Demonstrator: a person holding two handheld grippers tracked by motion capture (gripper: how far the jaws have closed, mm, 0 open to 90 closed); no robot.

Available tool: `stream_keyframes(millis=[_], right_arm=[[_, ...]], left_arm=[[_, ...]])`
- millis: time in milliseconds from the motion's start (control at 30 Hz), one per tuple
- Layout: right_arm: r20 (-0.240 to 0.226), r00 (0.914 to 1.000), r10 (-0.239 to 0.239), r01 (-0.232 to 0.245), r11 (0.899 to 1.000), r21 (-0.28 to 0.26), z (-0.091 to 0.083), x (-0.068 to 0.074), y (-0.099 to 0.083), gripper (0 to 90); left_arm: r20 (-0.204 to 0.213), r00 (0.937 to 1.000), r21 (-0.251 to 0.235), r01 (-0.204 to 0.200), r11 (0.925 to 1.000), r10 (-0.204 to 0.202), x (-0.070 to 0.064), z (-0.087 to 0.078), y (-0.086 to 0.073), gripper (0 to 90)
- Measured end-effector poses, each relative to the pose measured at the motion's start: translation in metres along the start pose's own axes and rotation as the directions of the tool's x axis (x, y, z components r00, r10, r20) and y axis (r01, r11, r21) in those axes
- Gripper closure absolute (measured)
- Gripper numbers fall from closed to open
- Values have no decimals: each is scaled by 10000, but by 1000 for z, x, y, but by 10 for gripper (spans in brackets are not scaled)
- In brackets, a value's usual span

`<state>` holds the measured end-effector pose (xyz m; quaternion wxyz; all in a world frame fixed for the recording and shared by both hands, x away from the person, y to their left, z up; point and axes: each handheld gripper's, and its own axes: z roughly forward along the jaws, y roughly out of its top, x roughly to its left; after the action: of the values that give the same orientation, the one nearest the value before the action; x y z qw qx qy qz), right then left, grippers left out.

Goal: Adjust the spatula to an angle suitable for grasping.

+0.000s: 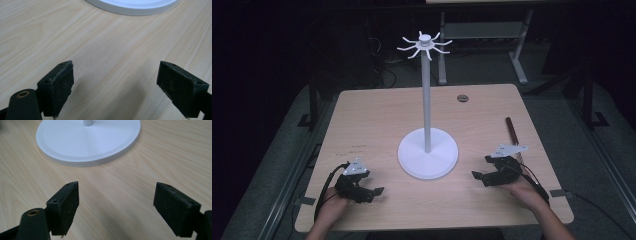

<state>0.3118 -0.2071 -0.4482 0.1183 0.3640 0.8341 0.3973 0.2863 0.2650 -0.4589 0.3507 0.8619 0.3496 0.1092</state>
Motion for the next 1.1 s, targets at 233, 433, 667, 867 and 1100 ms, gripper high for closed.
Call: stream_keyframes(millis=[233,433,667,867,1100], right_arm=[[10,10000,98,-98,9999,-31,0,-2,-1,174],[1,9999,136,-136,9998,-128,-2,-3,1,161],[191,9997,145,-140,9996,-258,-5,-1,5,154],[448,9984,359,-341,9986,-404,-7,-8,7,149],[648,9966,515,-475,9969,-625,-12,-14,7,143]], left_arm=[[66,9999,-70,105,9999,-105,2,-1,1,139],[31,9999,-112,149,9998,-149,1,-1,0,138],[192,9997,-237,182,9996,-178,2,-3,-1,139],[189,9997,-192,162,9997,-159,4,-3,-1,139],[189,9997,-209,155,9997,-151,2,-3,-1,139]])
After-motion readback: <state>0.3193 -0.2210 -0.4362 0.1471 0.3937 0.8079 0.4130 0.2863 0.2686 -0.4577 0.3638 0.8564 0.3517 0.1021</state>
